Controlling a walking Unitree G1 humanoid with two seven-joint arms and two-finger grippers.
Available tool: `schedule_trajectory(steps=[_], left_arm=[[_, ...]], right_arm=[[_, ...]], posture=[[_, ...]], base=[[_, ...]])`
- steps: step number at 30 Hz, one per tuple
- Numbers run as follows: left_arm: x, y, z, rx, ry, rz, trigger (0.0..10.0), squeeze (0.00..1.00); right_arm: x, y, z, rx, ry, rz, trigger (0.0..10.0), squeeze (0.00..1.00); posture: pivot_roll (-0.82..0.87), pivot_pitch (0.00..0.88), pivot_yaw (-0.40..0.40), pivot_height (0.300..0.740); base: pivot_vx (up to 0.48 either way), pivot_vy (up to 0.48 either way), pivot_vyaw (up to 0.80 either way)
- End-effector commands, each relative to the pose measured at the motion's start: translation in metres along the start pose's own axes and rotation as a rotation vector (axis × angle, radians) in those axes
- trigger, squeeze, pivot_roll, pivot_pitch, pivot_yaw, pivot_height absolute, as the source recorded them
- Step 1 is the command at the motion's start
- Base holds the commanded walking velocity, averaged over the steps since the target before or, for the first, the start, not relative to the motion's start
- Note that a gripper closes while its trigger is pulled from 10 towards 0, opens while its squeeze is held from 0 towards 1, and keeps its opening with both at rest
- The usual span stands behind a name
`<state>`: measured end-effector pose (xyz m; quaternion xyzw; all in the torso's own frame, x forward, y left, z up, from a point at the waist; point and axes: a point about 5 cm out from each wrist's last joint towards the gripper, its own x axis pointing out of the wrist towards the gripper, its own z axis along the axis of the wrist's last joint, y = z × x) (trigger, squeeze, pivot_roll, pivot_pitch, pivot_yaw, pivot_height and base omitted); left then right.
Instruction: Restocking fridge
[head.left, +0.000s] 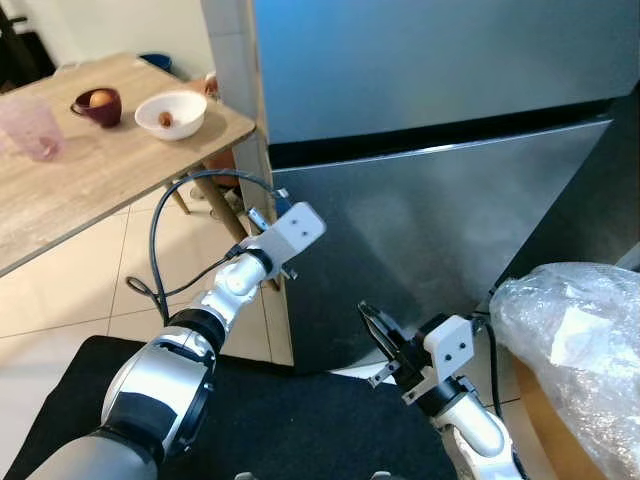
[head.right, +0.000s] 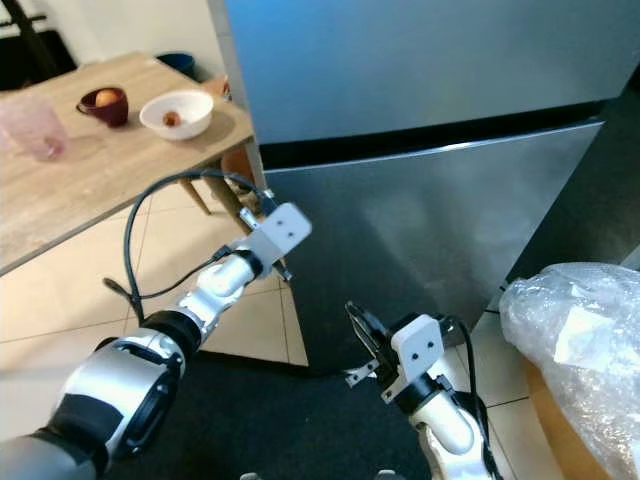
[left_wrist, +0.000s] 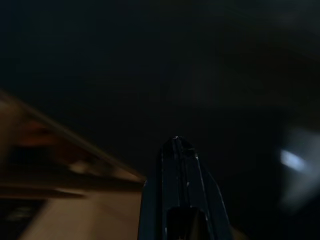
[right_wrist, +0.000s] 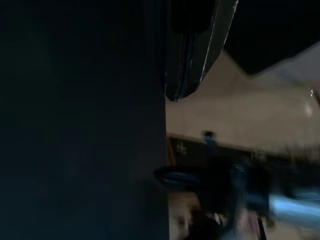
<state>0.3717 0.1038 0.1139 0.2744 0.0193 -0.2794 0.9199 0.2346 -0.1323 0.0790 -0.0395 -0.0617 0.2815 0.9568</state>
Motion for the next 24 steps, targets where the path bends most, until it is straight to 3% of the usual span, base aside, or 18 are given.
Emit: schedule_trajectory(steps=[1,2,3,4,5,7,8,9,11,12,13,14,15,16,17,18,20,24], left_arm=[[-0.008,-0.014,-0.021,-0.058,0.075,-0.098,10.0,0.0],[-0.012,-0.024,-0.03,-0.084,0.101,-0.168,10.0,0.0],[-0.012,-0.024,-0.03,-0.084,0.101,-0.168,10.0,0.0],[-0.023,-0.045,-0.053,-0.144,0.191,-0.252,10.0,0.0],[-0.023,-0.045,-0.053,-0.144,0.191,-0.252,10.0,0.0],[-0.068,-0.088,-0.119,-0.256,0.535,-0.255,10.0,0.0],[-0.068,-0.088,-0.119,-0.256,0.535,-0.255,10.0,0.0],[-0.095,-0.103,-0.146,-0.336,0.694,-0.141,10.0,0.0],[-0.123,-0.108,-0.169,-0.484,0.84,0.148,10.0,0.0],[-0.127,-0.104,-0.171,-0.555,0.822,0.264,10.0,0.0],[-0.127,-0.104,-0.171,-0.555,0.822,0.264,10.0,0.0],[-0.128,-0.1,-0.172,-0.61,0.793,0.334,10.0,0.0],[-0.128,-0.088,-0.168,-0.681,0.65,0.415,10.0,0.0],[-0.128,-0.088,-0.168,-0.681,0.65,0.415,10.0,0.0],[-0.133,-0.08,-0.169,-0.713,0.575,0.489,10.0,0.0],[-0.133,-0.08,-0.169,-0.713,0.575,0.489,10.0,0.0],[-0.139,-0.083,-0.173,-0.795,0.585,0.506,10.0,0.0],[-0.15,-0.088,-0.183,-0.705,0.729,0.495,10.0,0.0]], right_arm=[[-0.003,0.0,-0.012,0.015,0.073,-0.011,10.0,0.0],[-0.005,-0.002,-0.02,0.024,0.117,-0.027,10.0,0.0],[-0.005,-0.002,-0.02,0.024,0.117,-0.027,10.0,0.0],[-0.009,-0.01,-0.038,0.07,0.203,-0.085,10.0,0.0],[-0.009,-0.01,-0.038,0.07,0.203,-0.085,10.0,0.0],[-0.019,-0.027,-0.076,0.165,0.4,-0.239,10.0,0.0],[-0.019,-0.027,-0.076,0.165,0.4,-0.239,10.0,0.0],[-0.027,-0.032,-0.095,0.187,0.525,-0.303,10.0,0.0],[-0.038,-0.034,-0.11,0.16,0.651,-0.323,10.0,0.0],[-0.041,-0.034,-0.114,0.147,0.694,-0.32,10.0,0.0],[-0.041,-0.034,-0.114,0.147,0.694,-0.32,10.0,0.0],[-0.043,-0.033,-0.117,0.142,0.721,-0.321,10.0,0.0],[-0.044,-0.032,-0.121,0.153,0.761,-0.333,10.0,0.0],[-0.044,-0.032,-0.121,0.153,0.761,-0.333,10.0,0.0],[-0.038,-0.029,-0.121,0.168,0.756,-0.341,10.0,0.0],[-0.038,-0.029,-0.121,0.168,0.756,-0.341,10.0,0.0],[-0.033,-0.028,-0.121,0.182,0.746,-0.363,10.0,0.0],[-0.027,-0.025,-0.123,0.199,0.762,-0.391,10.0,0.0]], posture=[[-0.15,0.155,0.056,0.707],[-0.15,0.155,0.055,0.707],[-0.15,0.155,0.055,0.707],[-0.14,0.148,0.044,0.707],[-0.14,0.148,0.044,0.707],[-0.14,0.135,0.029,0.707],[-0.14,0.135,0.029,0.707],[-0.14,0.129,0.025,0.707],[-0.13,0.119,0.02,0.707],[-0.13,0.109,0.009,0.707],[-0.13,0.109,0.009,0.707],[-0.13,0.109,0.009,0.707],[-0.11,0.096,-0.004,0.707],[-0.11,0.096,-0.004,0.707],[-0.11,0.086,-0.018,0.707],[-0.11,0.086,-0.018,0.707],[-0.1,0.078,-0.027,0.707],[-0.09,0.058,-0.033,0.707]], base=[[0.0,0.0,0.0],[0.0,0.0,0.0],[0.0,0.0,0.0],[0.0,0.0,0.0],[0.0,0.0,0.0],[0.0,0.0,0.0],[0.0,0.0,0.0],[0.0,0.0,0.0],[0.0,0.0,0.0],[0.0,0.0,0.0],[0.0,0.0,0.0],[0.0,0.0,0.0],[0.0,0.0,0.0],[0.0,0.0,0.0],[0.0,0.0,0.0],[0.0,0.0,0.0],[0.0,0.0,0.0],[0.0,0.0,0.0]])
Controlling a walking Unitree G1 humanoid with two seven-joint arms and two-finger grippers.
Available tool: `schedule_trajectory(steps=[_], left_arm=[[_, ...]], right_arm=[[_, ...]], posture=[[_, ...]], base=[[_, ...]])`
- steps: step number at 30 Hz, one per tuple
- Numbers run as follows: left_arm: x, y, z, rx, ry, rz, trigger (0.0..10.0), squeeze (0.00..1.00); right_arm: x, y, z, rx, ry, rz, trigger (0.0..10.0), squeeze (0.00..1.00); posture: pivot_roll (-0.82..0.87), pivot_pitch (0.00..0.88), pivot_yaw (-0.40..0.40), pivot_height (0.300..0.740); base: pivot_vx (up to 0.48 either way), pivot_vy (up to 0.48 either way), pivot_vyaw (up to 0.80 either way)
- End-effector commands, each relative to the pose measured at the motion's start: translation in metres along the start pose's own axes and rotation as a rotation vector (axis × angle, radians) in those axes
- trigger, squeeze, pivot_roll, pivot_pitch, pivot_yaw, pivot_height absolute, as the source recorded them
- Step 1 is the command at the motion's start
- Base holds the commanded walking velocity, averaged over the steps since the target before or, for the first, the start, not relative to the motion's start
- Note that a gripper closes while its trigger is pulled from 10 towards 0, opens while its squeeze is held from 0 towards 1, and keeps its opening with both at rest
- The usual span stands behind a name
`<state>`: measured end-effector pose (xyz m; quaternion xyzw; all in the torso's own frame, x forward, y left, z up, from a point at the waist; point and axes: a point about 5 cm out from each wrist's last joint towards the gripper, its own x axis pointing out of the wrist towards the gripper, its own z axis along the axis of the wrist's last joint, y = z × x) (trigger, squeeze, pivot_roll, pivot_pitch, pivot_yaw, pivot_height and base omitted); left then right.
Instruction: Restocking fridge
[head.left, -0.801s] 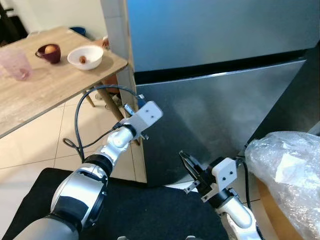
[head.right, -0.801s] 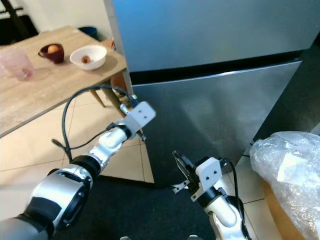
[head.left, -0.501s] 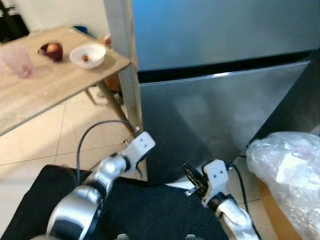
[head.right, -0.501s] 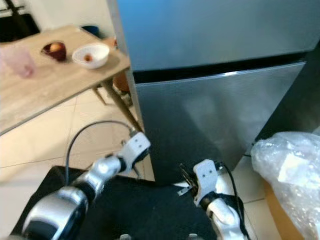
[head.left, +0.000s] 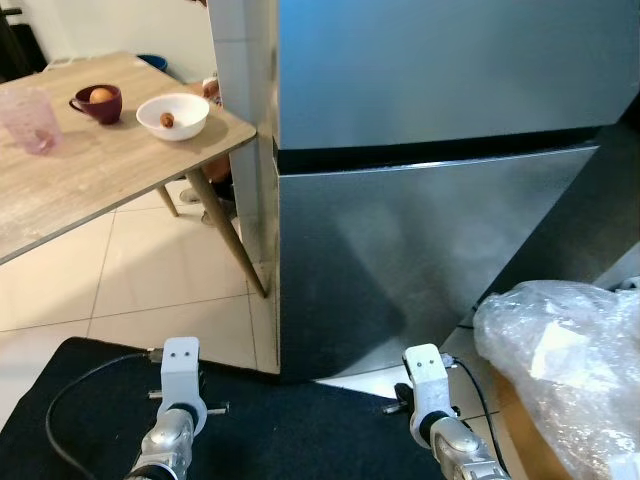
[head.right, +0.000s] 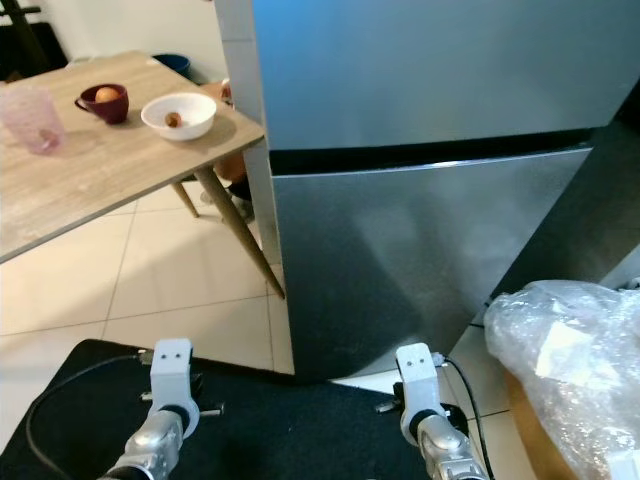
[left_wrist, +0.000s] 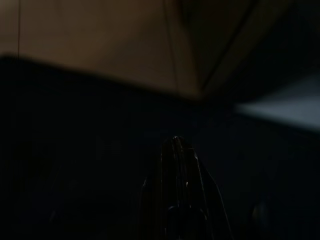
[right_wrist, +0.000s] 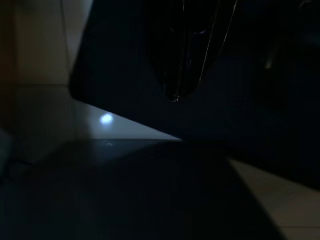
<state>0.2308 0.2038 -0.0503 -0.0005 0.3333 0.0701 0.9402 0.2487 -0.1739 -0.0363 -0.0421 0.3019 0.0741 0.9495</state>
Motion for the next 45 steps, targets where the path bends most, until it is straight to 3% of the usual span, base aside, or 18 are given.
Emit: schedule_trajectory(steps=[1,10,13,15,25,45], left_arm=[[-0.004,0.011,-0.014,0.058,0.075,0.062,10.0,0.0],[-0.007,0.008,-0.023,0.06,0.098,0.086,10.0,0.0],[-0.007,-0.007,-0.025,0.114,0.095,-0.065,10.0,0.0],[-0.007,-0.01,-0.024,0.134,0.088,-0.084,10.0,0.0],[-0.003,-0.017,-0.01,0.16,0.057,-0.108,10.0,0.0],[-0.005,-0.014,-0.016,0.151,0.058,-0.083,10.0,0.0]], right_arm=[[0.0,0.006,-0.009,0.015,0.04,-0.008,10.0,0.0],[0.0,0.016,-0.015,0.0,0.064,0.02,10.0,0.0],[-0.001,0.013,-0.018,0.039,0.073,-0.005,10.0,0.0],[-0.001,0.012,-0.019,0.061,0.075,-0.017,10.0,0.0],[-0.008,0.003,-0.034,0.106,0.132,-0.054,10.0,0.0],[-0.007,0.008,-0.034,0.065,0.12,-0.039,10.0,0.0]], posture=[[-0.09,0.052,-0.035,0.707],[-0.07,0.046,-0.045,0.707],[-0.08,0.049,-0.038,0.707],[-0.08,0.049,-0.038,0.707],[-0.06,0.045,-0.03,0.707],[-0.06,0.037,-0.026,0.707]], base=[[0.0,0.0,0.0],[0.0,0.0,0.0],[0.0,0.0,0.0],[0.0,0.0,0.0],[0.0,0.0,0.76],[0.0,0.0,0.8]])
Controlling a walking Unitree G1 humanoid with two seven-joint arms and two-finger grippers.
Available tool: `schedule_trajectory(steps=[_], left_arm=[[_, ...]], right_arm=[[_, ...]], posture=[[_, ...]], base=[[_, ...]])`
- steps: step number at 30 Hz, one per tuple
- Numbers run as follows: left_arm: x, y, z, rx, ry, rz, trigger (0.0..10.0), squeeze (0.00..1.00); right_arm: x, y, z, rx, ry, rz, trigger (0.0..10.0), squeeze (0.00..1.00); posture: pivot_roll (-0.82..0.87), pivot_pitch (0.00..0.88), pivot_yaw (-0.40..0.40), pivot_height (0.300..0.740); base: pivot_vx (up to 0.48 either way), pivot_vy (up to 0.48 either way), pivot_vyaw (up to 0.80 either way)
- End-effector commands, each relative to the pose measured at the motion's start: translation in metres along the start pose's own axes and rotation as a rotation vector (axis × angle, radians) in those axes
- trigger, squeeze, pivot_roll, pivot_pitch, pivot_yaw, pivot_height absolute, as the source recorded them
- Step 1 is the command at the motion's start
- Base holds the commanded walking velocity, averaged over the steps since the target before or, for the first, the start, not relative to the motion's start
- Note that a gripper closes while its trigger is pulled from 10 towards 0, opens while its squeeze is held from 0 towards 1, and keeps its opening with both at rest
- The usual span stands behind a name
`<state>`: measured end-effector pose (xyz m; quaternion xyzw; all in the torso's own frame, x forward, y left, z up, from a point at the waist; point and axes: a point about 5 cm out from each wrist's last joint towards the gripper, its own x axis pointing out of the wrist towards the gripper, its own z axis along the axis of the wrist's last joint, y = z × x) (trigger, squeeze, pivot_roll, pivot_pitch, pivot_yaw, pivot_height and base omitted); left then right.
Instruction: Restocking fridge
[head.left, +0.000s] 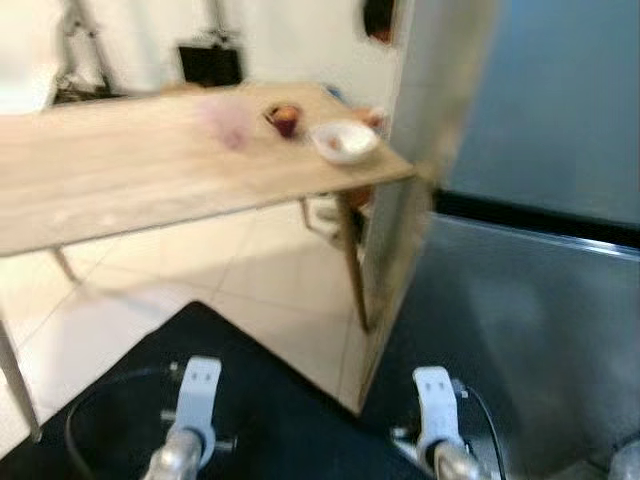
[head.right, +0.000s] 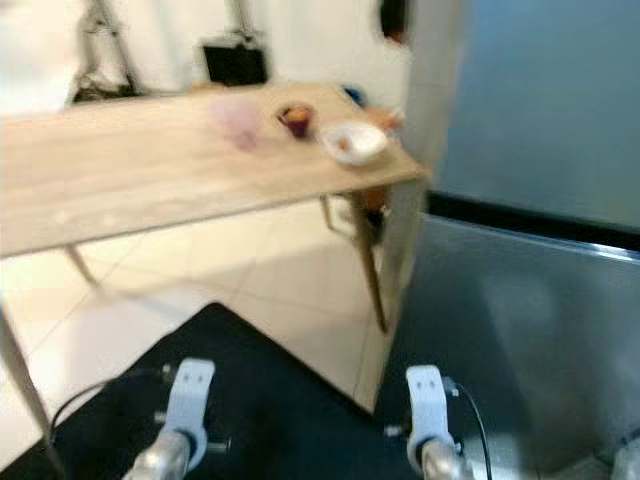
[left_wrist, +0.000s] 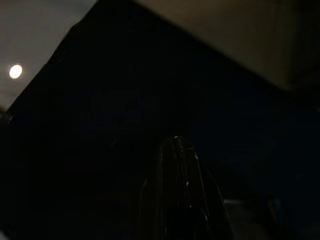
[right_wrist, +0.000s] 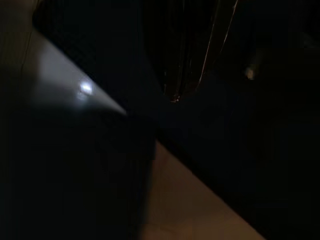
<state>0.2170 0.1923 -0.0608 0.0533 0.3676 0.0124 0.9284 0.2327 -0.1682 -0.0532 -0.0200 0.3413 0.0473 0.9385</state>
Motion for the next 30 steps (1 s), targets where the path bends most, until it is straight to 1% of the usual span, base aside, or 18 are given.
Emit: schedule_trajectory(steps=[1,2,5,7,8,17,20,25,28,30], left_arm=[[0.0,-0.003,0.002,0.016,-0.012,-0.003,10.0,0.0],[0.0,-0.003,0.001,-0.001,-0.011,0.012,10.0,0.0],[0.0,-0.003,0.001,-0.009,-0.016,0.013,10.0,0.0],[0.0,-0.006,0.0,-0.018,-0.007,-0.011,10.0,0.0],[0.0,-0.009,0.0,-0.008,-0.01,-0.028,10.0,0.0],[0.0,-0.01,0.0,0.005,-0.007,-0.016,10.0,0.0],[-0.001,-0.004,-0.001,0.001,-0.006,0.025,10.0,0.0],[-0.002,0.001,-0.005,-0.011,-0.01,0.038,10.0,0.0],[-0.006,0.005,-0.017,-0.001,0.036,0.042,10.0,0.0],[-0.007,0.006,-0.02,0.001,0.05,0.045,10.0,0.0]], right_arm=[[-0.004,-0.002,-0.012,-0.002,0.039,-0.007,10.0,0.0],[-0.004,-0.002,-0.012,-0.01,0.038,-0.005,10.0,0.0],[-0.004,-0.003,-0.012,-0.013,0.038,-0.006,10.0,0.0],[-0.004,-0.003,-0.012,-0.017,0.038,-0.006,10.0,0.0],[-0.004,-0.003,-0.012,-0.02,0.039,-0.006,10.0,0.0],[-0.004,-0.004,-0.012,-0.022,0.037,-0.005,10.0,0.0],[-0.004,-0.004,-0.013,-0.025,0.039,-0.005,10.0,0.0],[-0.004,-0.004,-0.012,-0.027,0.037,-0.004,10.0,0.0],[-0.004,-0.005,-0.012,-0.03,0.039,-0.007,10.0,0.0],[-0.004,-0.005,-0.012,-0.032,0.039,-0.007,10.0,0.0]], posture=[[-0.06,0.038,-0.028,0.707],[-0.06,0.038,-0.029,0.707],[-0.06,0.038,-0.03,0.707],[-0.06,0.038,-0.031,0.707],[-0.06,0.038,-0.031,0.707],[-0.06,0.039,-0.032,0.707],[-0.06,0.039,-0.033,0.707],[-0.07,0.038,-0.033,0.707],[-0.07,0.036,-0.036,0.707],[-0.07,0.036,-0.036,0.707]], base=[[0.0,0.0,0.8],[0.0,0.0,0.8],[0.0,0.0,0.8],[0.0,0.0,0.8],[0.0,0.0,0.8],[0.0,0.0,0.8],[0.0,0.0,0.8],[0.0,0.0,0.8],[0.0,0.0,0.8],[0.0,0.0,0.8]])
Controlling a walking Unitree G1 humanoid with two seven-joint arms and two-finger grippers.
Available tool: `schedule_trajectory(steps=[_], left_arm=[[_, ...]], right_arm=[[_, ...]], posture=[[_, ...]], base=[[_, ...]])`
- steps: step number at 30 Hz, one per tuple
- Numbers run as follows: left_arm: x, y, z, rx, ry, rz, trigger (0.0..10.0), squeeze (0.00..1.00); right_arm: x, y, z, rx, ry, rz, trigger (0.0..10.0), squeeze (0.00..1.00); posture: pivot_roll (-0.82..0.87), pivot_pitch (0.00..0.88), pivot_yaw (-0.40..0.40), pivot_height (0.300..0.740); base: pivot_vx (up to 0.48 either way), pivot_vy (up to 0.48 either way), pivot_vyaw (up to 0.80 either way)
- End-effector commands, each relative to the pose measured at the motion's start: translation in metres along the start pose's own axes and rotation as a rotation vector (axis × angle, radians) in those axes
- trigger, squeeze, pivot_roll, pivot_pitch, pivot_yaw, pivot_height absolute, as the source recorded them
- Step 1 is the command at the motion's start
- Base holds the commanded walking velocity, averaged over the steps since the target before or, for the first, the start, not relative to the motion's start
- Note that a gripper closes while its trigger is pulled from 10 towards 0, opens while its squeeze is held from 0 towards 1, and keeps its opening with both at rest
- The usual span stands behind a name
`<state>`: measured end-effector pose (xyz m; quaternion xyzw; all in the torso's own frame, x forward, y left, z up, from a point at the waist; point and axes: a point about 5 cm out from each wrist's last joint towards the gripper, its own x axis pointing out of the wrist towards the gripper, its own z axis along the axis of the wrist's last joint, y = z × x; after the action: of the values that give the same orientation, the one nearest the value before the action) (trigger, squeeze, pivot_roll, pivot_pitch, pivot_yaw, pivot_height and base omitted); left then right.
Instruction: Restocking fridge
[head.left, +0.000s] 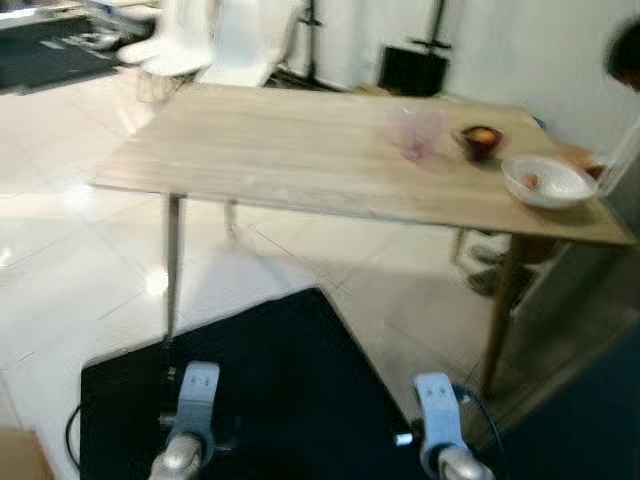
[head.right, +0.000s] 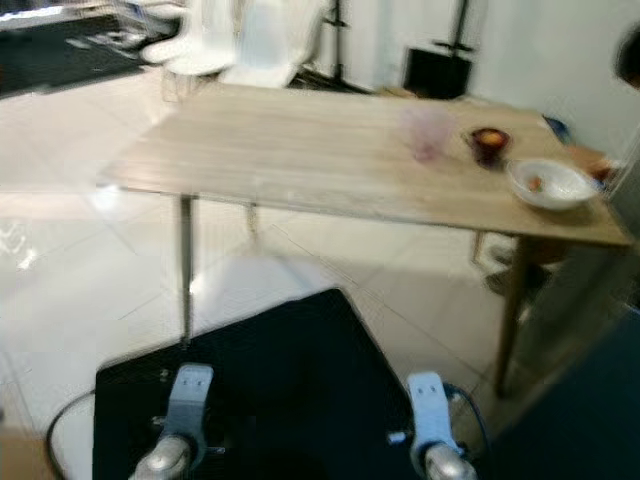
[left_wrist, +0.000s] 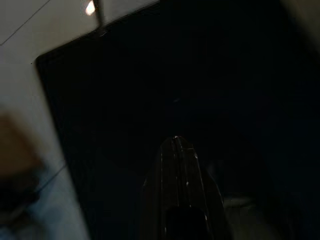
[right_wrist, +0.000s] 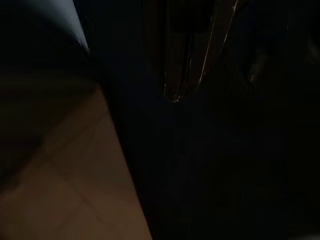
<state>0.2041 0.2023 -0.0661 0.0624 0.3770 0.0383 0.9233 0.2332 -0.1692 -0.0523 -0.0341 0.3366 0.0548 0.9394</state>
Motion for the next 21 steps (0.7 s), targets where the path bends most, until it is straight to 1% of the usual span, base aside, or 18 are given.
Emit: schedule_trajectory(steps=[1,2,3,5,8,12,15,17,21], left_arm=[[-0.002,-0.0024,-0.0084,0.005,0.033,-0.007,10.0,0.0],[-0.0023,-0.0021,-0.0094,0.006,0.036,-0.005,10.0,0.0],[-0.0025,-0.0021,-0.0099,0.001,0.036,-0.004,10.0,0.0],[-0.0028,-0.002,-0.0105,-0.004,0.034,0.001,10.0,0.0],[-0.0029,-0.002,-0.0107,-0.009,0.034,0.003,10.0,0.0],[-0.0027,-0.0023,-0.0075,-0.034,0.007,0.003,10.0,0.0],[-0.0025,-0.0019,-0.0057,-0.034,-0.005,0.003,10.0,0.0],[-0.0023,-0.0014,-0.0038,-0.041,-0.019,0.004,10.0,0.0],[-0.0019,-0.0007,-0.003,-0.039,-0.017,0.013,10.0,0.0]], right_arm=[[-0.0042,-0.004,-0.0127,-0.002,0.043,-0.012,10.0,0.0],[-0.0043,-0.0043,-0.0124,-0.003,0.04,-0.012,10.0,0.0],[-0.0042,-0.005,-0.0117,0.025,0.034,-0.015,10.0,0.0],[-0.0035,-0.0056,-0.0081,0.027,0.014,-0.013,10.0,0.0],[-0.0032,-0.005,-0.008,0.027,0.02,-0.004,10.0,0.0],[-0.0028,-0.0026,-0.0096,0.023,0.039,0.005,10.0,0.0],[-0.0025,-0.0018,-0.0086,0.014,0.035,0.005,10.0,0.0],[-0.0024,-0.001,-0.0078,0.002,0.023,-0.005,10.0,0.0],[-0.0026,0.0004,-0.0087,0.01,0.023,-0.003,10.0,0.0]], posture=[[-0.07,0.037,-0.037,0.707],[-0.07,0.037,-0.038,0.707],[-0.07,0.036,-0.04,0.707],[-0.07,0.038,-0.042,0.707],[-0.07,0.039,-0.043,0.707],[-0.07,0.042,-0.044,0.707],[-0.07,0.045,-0.042,0.707],[-0.07,0.048,-0.04,0.707],[-0.07,0.055,-0.037,0.707]], base=[[0.0,0.0,0.8],[0.0,0.0,0.8],[0.0,0.0,0.0],[0.0,0.0,0.0],[0.0,0.0,0.0],[0.0,0.0,-0.8],[0.0,0.0,-0.8],[0.0,0.0,0.0],[0.0,0.0,0.0]])
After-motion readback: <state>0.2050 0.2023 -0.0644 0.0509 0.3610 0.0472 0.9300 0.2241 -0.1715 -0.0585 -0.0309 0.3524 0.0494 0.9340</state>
